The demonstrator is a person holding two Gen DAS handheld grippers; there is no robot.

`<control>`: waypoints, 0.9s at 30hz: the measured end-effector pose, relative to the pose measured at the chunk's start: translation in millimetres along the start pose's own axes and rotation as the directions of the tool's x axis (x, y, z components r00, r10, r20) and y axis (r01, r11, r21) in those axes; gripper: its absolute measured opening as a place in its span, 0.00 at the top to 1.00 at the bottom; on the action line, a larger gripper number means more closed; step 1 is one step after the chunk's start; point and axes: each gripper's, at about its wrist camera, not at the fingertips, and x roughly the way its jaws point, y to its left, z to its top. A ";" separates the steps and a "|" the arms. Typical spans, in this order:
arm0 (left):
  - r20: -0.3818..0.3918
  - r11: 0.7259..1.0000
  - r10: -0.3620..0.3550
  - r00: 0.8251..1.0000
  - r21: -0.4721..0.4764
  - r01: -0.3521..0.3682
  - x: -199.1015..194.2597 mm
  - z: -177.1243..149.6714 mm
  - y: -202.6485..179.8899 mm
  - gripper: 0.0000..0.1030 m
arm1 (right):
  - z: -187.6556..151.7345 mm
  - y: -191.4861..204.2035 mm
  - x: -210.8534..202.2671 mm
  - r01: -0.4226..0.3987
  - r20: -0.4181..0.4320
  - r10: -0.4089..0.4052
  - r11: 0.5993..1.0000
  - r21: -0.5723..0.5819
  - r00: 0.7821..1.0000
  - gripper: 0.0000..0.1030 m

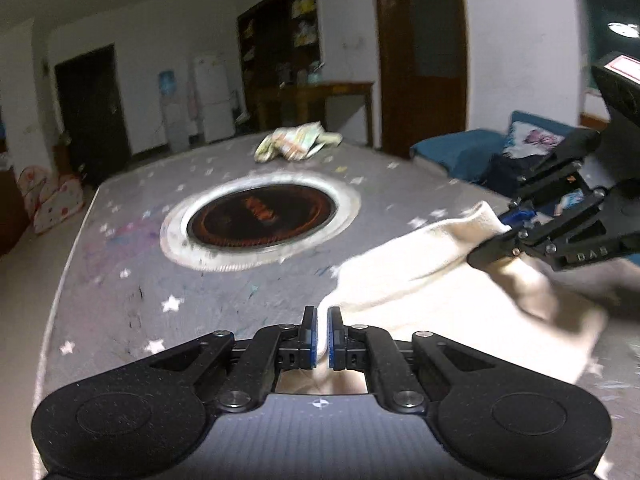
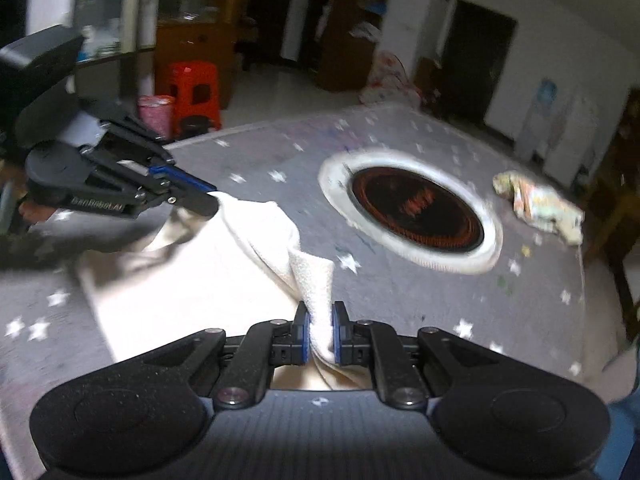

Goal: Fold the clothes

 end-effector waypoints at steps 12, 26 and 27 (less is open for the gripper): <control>-0.049 0.992 0.112 0.992 -0.052 -0.115 31.6 -13.7 16.5 0.83 | -23.9 -34.9 56.3 0.066 -0.046 -0.057 0.976 0.210 0.997 0.66; 0.001 0.988 -0.063 0.998 -0.139 0.063 -5.4 -11.8 -28.6 0.82 | -7.2 -13.1 49.4 -0.038 0.019 0.034 0.978 0.206 0.999 0.76; -0.012 0.989 -0.059 0.998 -0.137 0.057 -4.3 -14.1 -31.1 0.82 | -6.8 -12.7 54.9 -0.044 0.011 0.043 0.976 0.214 0.999 0.76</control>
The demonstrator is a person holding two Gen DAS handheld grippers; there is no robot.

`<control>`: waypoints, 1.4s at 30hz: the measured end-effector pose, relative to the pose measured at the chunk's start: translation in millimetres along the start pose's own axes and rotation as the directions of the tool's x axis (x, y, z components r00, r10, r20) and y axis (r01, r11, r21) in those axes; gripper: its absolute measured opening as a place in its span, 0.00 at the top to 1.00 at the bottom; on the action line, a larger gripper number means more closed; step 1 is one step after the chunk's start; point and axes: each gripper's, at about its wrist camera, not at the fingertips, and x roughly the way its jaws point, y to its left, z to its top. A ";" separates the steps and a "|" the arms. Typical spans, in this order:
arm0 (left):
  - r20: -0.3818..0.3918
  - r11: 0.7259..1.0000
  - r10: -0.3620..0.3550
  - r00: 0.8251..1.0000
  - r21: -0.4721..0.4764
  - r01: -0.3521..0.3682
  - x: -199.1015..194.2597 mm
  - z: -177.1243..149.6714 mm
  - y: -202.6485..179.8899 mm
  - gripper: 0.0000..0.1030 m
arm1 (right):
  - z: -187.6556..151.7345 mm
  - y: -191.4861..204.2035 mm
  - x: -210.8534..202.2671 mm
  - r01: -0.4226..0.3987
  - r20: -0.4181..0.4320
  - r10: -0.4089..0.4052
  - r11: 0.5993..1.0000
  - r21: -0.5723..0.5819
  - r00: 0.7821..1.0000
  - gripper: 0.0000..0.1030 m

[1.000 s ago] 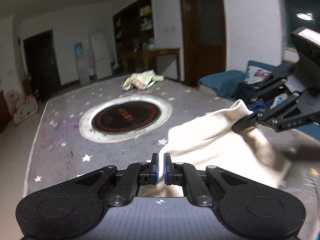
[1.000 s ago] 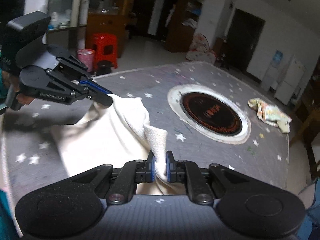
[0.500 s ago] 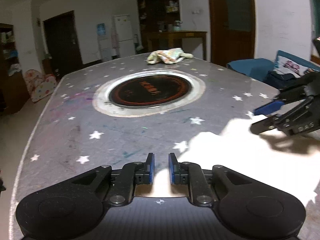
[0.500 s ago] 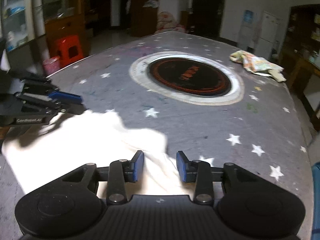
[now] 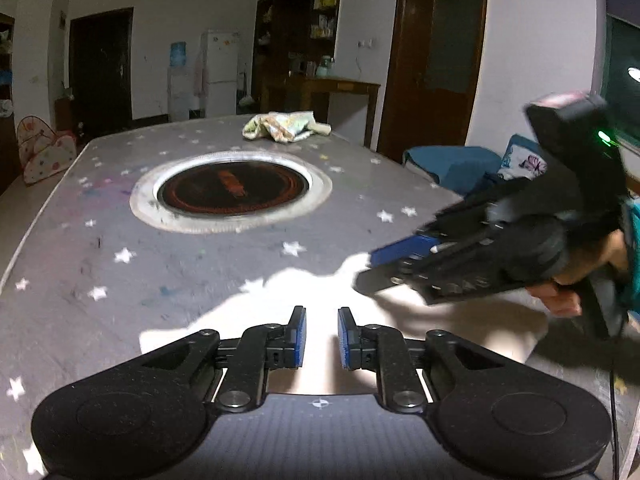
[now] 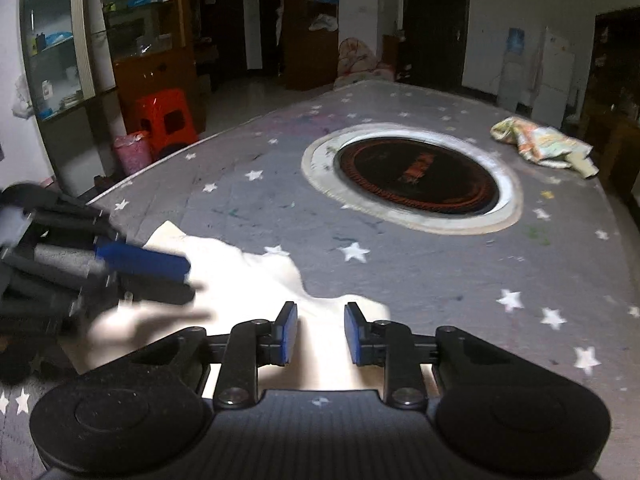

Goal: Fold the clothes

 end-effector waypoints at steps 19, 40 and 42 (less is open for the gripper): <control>-0.017 0.994 0.078 0.997 -0.076 -0.079 -41.6 -41.5 0.8 0.62 | 18.8 38.5 33.6 -0.096 -0.014 0.095 0.994 -0.042 0.995 0.76; -0.017 0.991 0.122 0.992 -0.045 -0.123 -40.9 -48.1 -0.3 0.58 | -31.8 54.6 -55.0 -0.135 -0.071 0.126 0.981 -0.140 0.990 0.76; -0.020 0.991 0.131 0.991 -0.036 -0.132 -40.8 -47.1 -2.3 0.58 | -40.5 59.5 -53.4 -0.136 -0.081 0.126 0.980 -0.142 0.989 0.76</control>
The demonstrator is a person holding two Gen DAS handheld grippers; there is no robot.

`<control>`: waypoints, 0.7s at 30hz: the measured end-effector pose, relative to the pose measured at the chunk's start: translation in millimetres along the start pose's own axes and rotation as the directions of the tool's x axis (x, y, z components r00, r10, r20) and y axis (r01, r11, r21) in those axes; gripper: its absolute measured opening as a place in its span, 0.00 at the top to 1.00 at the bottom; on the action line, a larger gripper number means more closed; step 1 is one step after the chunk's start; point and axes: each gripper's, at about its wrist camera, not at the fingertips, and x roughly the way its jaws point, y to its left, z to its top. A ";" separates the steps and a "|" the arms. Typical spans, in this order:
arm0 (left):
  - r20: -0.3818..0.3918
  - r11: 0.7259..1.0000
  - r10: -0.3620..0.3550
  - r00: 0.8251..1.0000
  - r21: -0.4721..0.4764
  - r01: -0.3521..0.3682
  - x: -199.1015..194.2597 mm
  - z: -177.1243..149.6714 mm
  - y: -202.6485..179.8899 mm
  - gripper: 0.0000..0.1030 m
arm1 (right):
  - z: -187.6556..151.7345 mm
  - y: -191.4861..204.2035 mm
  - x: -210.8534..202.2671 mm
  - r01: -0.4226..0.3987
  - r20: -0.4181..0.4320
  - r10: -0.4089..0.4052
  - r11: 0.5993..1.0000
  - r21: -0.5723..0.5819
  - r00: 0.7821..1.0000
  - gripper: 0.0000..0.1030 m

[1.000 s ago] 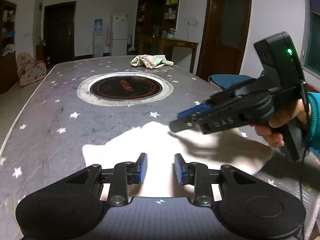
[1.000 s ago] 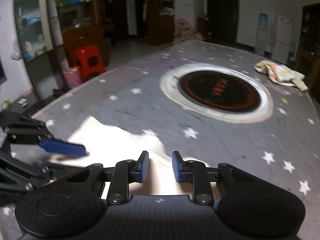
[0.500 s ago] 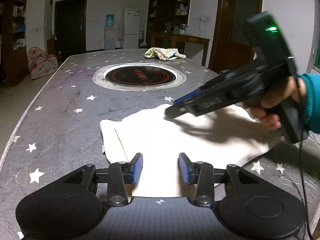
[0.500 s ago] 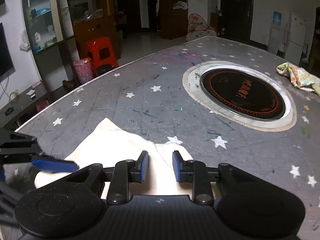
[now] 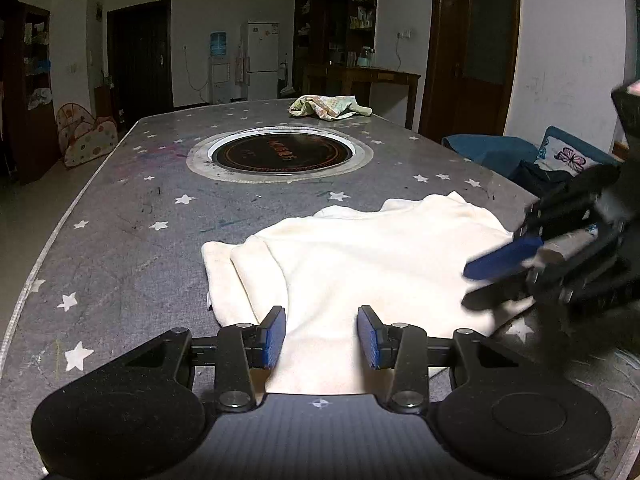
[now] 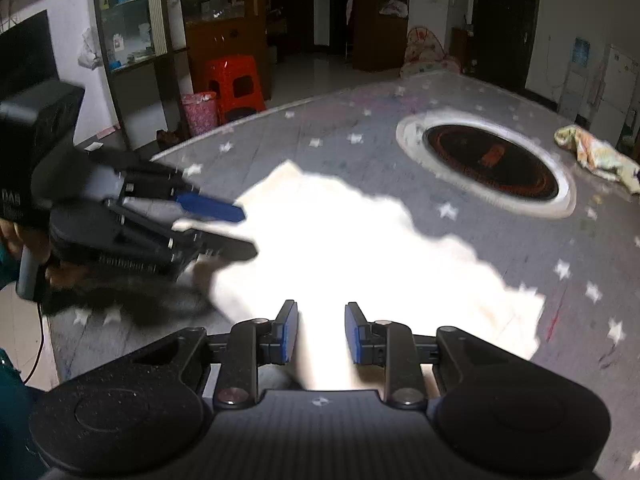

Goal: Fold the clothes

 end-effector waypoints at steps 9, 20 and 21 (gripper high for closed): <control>0.039 1.000 0.009 0.999 0.025 -0.010 -13.0 13.8 -6.9 0.58 | -14.4 -10.1 -22.1 0.024 0.064 -0.031 0.994 0.106 0.997 0.76; 0.027 0.993 -0.107 0.994 0.057 0.105 7.2 18.9 -42.7 0.58 | -37.3 -37.0 -49.3 0.037 0.080 -0.060 0.964 0.263 0.995 0.76; 0.021 0.992 -0.112 0.993 0.059 0.111 9.0 17.3 -44.6 0.58 | -39.0 -42.1 -54.0 0.059 0.083 -0.085 0.958 0.281 0.993 0.76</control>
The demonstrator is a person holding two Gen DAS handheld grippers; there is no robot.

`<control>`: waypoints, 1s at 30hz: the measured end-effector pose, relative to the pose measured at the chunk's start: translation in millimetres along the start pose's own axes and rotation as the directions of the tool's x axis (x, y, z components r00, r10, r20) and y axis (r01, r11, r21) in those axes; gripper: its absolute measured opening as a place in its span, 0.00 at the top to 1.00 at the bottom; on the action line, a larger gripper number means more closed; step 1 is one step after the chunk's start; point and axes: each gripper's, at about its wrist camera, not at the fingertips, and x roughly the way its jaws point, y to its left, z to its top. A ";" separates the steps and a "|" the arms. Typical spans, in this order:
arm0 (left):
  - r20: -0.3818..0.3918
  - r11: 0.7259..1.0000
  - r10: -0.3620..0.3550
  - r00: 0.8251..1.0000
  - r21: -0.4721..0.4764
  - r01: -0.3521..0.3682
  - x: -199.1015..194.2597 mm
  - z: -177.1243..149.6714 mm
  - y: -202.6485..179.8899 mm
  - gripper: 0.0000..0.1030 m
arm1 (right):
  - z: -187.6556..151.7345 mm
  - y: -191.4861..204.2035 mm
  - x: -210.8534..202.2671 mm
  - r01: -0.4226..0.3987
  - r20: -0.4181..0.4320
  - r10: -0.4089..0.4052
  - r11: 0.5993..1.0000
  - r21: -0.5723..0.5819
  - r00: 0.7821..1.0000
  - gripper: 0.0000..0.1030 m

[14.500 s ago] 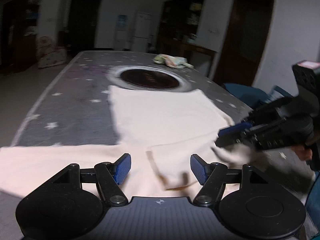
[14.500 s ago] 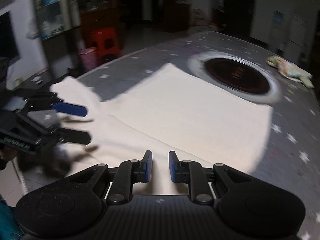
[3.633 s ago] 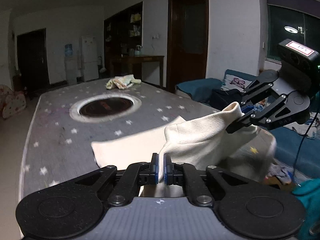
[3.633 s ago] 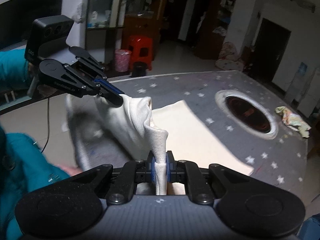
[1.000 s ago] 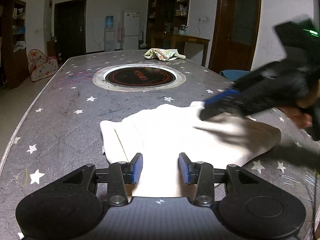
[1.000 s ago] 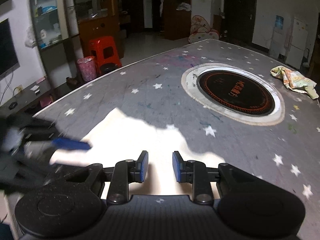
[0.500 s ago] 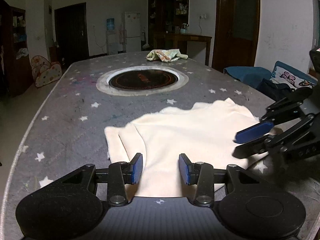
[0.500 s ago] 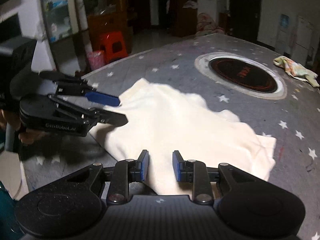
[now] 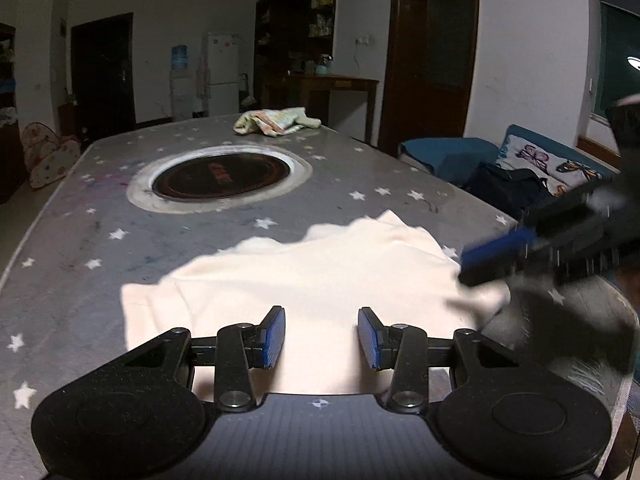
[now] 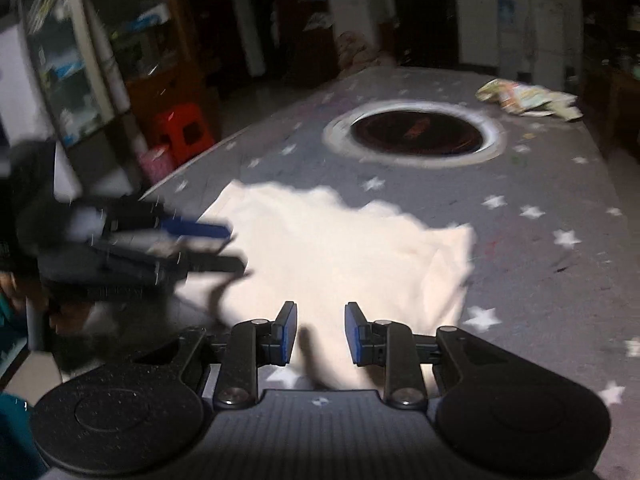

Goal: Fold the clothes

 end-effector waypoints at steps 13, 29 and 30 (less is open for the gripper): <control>-0.010 0.999 0.015 1.000 0.045 -0.014 3.5 -6.6 -9.6 0.54 | -12.5 -49.2 9.2 0.043 -0.014 -0.040 0.972 0.231 0.999 0.86; -0.012 0.999 0.013 1.000 0.049 -0.012 2.2 -8.8 -9.3 0.53 | -19.5 -67.9 14.3 0.012 0.059 -0.037 0.929 0.371 0.998 0.81; -0.011 0.999 0.012 1.000 0.048 -0.012 2.5 -9.2 -8.4 0.53 | -19.8 -69.2 16.1 0.019 0.051 -0.041 0.927 0.375 0.998 0.82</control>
